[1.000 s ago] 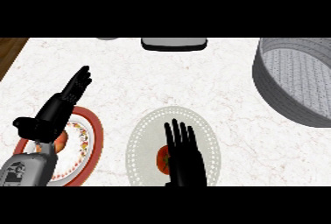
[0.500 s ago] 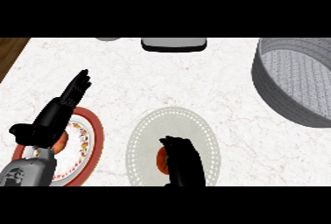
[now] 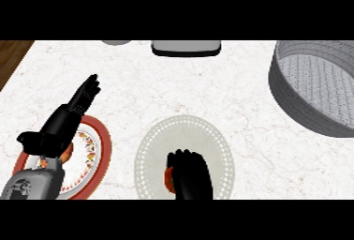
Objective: Pick the tomato from the placemat and place it in the basket
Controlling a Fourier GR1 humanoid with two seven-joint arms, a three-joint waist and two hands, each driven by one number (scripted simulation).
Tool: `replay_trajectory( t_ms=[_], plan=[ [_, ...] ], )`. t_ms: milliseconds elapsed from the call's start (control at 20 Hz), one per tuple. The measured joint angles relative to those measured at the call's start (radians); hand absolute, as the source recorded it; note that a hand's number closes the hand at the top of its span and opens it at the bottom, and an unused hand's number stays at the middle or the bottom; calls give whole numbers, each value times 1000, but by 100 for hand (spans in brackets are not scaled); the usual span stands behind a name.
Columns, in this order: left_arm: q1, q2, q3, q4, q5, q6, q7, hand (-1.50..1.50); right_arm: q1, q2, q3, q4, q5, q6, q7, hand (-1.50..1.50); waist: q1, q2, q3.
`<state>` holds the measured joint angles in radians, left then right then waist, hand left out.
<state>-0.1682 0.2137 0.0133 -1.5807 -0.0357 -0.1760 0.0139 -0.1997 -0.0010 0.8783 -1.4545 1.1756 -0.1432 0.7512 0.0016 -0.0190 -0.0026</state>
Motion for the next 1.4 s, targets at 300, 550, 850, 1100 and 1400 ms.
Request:
replay_trajectory(
  t_ms=[300,550,850,1100,1400],
  plan=[
    [6,-6,5,2,-4,-4,-8,0,-39,-5,-26,18,32,-6,23,150,1,2,1],
    [-7,-3,5,4,-9,-5,-7,0,-133,-3,-300,103,-63,48,130,150,5,19,2],
    [1,0,2,-20,-6,-17,3,0,-326,-1,-542,239,-183,-29,159,150,20,24,3],
    [-7,-2,6,-5,-6,-18,2,0,-432,0,-592,194,-217,-187,155,150,16,22,3],
    [-2,-1,16,2,-5,-20,1,0,-511,-1,-593,54,-132,-269,228,150,1,16,2]
  ],
)
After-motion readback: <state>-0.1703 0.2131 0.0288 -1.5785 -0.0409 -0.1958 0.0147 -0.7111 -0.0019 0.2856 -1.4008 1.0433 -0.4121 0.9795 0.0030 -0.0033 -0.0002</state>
